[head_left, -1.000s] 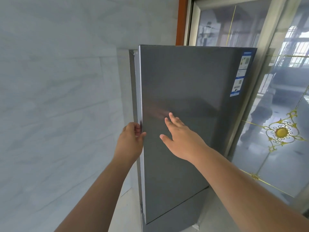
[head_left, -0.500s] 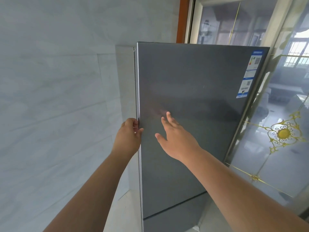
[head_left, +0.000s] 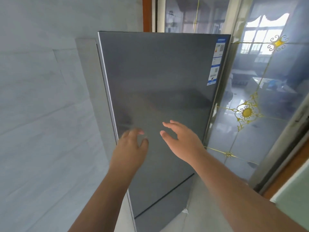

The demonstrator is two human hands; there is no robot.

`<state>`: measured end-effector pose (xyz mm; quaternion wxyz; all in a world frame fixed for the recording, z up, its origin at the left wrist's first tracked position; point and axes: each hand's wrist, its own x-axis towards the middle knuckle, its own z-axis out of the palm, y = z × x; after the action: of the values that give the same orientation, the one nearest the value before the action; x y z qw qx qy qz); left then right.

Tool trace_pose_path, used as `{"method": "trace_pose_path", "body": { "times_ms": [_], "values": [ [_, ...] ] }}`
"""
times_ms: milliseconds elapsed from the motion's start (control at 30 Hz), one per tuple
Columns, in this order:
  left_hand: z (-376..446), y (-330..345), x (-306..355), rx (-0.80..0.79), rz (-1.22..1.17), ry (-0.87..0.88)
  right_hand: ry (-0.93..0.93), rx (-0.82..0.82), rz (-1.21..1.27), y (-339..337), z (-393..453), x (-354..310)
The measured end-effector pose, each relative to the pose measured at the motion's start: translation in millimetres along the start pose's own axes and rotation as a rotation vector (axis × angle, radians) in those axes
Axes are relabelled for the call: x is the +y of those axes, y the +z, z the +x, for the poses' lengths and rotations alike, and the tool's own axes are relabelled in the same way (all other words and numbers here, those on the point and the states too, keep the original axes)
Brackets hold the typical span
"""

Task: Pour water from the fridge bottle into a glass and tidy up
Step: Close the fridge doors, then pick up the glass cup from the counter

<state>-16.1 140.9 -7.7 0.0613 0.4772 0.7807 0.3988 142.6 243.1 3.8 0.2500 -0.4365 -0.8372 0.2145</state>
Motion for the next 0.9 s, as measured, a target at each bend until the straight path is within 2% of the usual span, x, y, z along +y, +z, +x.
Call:
{"method": "trace_pose_path", "body": {
  "times_ms": [133, 233, 433, 567, 667, 800, 900],
  "values": [
    [4, 34, 30, -0.233, 0.018, 0.112, 0.246, 0.074, 0.024, -28, -41, 44],
    [-2, 79, 57, -0.412, 0.008, 0.211, 0.435, 0.167, -0.047, -54, -88, 83],
    [-52, 178, 138, -0.669, 0.045, 0.572, 0.809, 0.317, -0.310, -119, -209, 150],
    [-93, 229, 194, -0.776, 0.087, 0.783, 1.011, 0.394, -0.385, -156, -282, 184],
    [-121, 264, 227, -0.854, 0.119, 0.872, 1.133, 0.429, -0.374, -172, -325, 213],
    [-139, 312, 262, -0.918, 0.173, 0.934, 1.236, 0.450, -0.303, -184, -354, 271],
    [-137, 345, 290, -0.946, 0.197, 0.925, 1.248, 0.469, -0.216, -200, -352, 319]
  ]
}}
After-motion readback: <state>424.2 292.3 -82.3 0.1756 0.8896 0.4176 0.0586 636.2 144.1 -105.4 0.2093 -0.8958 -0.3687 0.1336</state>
